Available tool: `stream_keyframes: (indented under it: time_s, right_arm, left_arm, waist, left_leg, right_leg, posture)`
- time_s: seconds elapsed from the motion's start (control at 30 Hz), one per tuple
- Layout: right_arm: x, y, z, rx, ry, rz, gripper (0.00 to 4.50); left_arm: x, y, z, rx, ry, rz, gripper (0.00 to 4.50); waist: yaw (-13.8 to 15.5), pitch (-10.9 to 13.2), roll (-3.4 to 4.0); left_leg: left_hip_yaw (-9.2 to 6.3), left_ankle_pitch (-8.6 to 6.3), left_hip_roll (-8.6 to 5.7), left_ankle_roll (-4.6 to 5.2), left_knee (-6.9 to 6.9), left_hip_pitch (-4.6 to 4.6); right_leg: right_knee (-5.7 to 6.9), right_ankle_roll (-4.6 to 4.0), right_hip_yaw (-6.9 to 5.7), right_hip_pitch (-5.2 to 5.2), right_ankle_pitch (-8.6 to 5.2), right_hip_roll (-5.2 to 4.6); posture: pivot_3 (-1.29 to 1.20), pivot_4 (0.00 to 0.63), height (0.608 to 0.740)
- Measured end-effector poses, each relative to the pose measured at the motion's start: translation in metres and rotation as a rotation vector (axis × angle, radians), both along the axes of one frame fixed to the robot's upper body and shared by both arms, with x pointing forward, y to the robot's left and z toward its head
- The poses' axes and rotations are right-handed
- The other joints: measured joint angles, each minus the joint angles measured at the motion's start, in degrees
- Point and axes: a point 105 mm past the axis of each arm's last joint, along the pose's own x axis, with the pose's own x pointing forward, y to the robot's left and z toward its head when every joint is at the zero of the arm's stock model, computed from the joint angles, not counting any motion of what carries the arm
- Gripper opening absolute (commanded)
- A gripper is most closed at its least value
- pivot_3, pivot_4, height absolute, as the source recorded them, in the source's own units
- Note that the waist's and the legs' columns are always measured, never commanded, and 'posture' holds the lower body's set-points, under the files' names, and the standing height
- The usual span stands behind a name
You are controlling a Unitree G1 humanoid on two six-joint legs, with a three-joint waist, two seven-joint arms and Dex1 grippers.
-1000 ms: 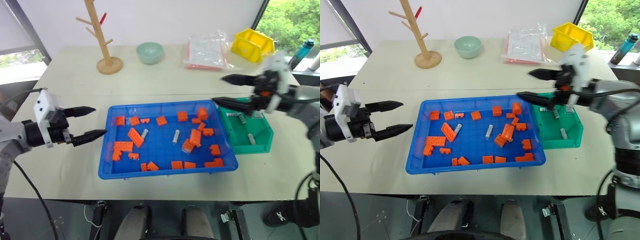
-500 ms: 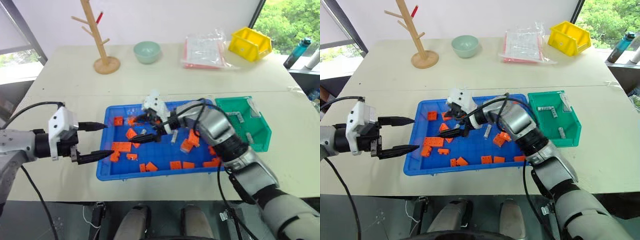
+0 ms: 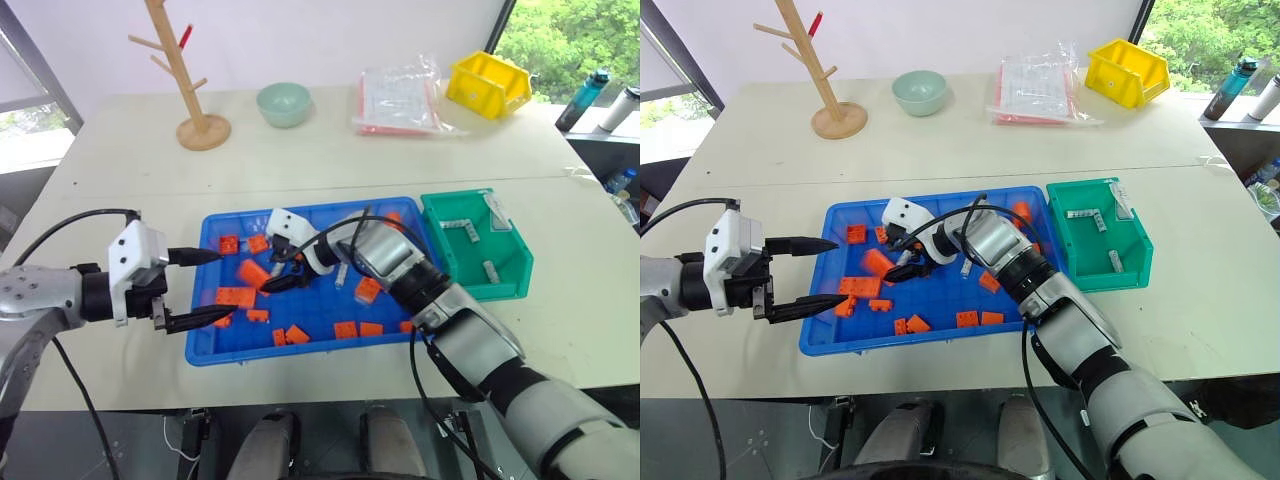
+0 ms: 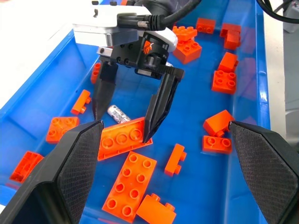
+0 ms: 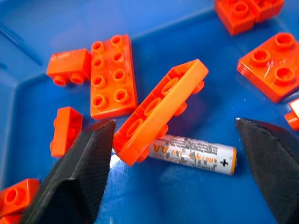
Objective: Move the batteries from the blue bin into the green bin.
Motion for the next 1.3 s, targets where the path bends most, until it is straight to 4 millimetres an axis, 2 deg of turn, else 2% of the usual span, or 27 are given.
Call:
stream_keyframes:
  time_s: [0.17,0.4,0.63,0.73,0.9,1.07,1.3]
  right_arm:
    - [-0.006,0.006,0.004,0.017,0.012,0.031,0.10]
    - [-0.004,0.004,0.016,0.049,-0.020,0.021,0.10]
    - [0.003,0.002,0.020,0.072,-0.055,-0.025,0.10]
    - [0.000,0.013,0.023,0.100,-0.065,-0.031,0.86]
    - [-0.011,0.034,0.026,0.138,-0.068,-0.004,3.30]
    - [-0.020,0.050,0.024,0.138,-0.066,0.020,3.30]
    - [-0.030,0.064,0.003,0.063,-0.021,0.029,3.30]
  left_arm:
    - [0.002,0.000,0.003,-0.001,-0.014,0.000,4.50]
    - [0.012,0.001,0.006,-0.009,-0.024,-0.003,4.50]
    - [0.017,0.009,-0.002,0.007,-0.004,0.006,4.50]
    - [0.016,0.024,-0.008,0.039,0.018,0.042,4.50]
    - [0.013,0.059,0.001,0.084,0.011,0.137,4.50]
    - [0.010,0.071,0.010,0.083,-0.005,0.170,4.50]
    - [0.005,0.071,0.008,0.094,0.011,0.161,4.50]
  waist:
    - [0.1,0.0,0.00]
    - [0.1,0.0,0.00]
    - [-0.2,0.0,0.00]
    - [-0.5,0.0,0.00]
    - [-1.0,0.0,0.00]
    - [-1.3,0.0,-0.01]
    - [-1.5,0.0,0.00]
  left_leg:
    - [0.00,0.00,-0.02,0.00,0.02,-0.02]
    - [-0.02,0.00,-0.04,0.00,0.02,-0.02]
    - [0.01,0.01,0.00,-0.02,-0.03,-0.03]
    - [0.02,0.01,0.00,-0.02,-0.06,-0.03]
    - [-0.09,0.01,-0.01,-0.03,-0.08,-0.03]
    - [-0.17,0.01,-0.04,-0.03,-0.07,-0.02]
    - [-0.17,0.01,-0.03,-0.04,-0.09,-0.02]
  right_leg:
    - [0.00,0.00,0.01,-0.09,0.00,0.00]
    - [0.02,0.00,0.01,-0.08,0.00,-0.01]
    - [0.06,0.00,0.02,-0.13,0.00,0.01]
    - [0.08,0.00,0.02,-0.18,0.00,0.01]
    - [0.10,0.00,0.03,-0.28,0.00,0.03]
    - [0.13,0.00,0.04,-0.29,0.00,0.03]
    - [0.20,0.00,0.05,-0.30,0.00,0.04]
  posture:
    - [0.00,0.150,0.726]
    - [0.00,0.150,0.726]
    - [0.00,0.150,0.726]
    - [0.00,0.150,0.726]
    - [0.00,0.150,0.726]
    - [0.00,0.150,0.726]
    - [0.00,0.150,0.726]
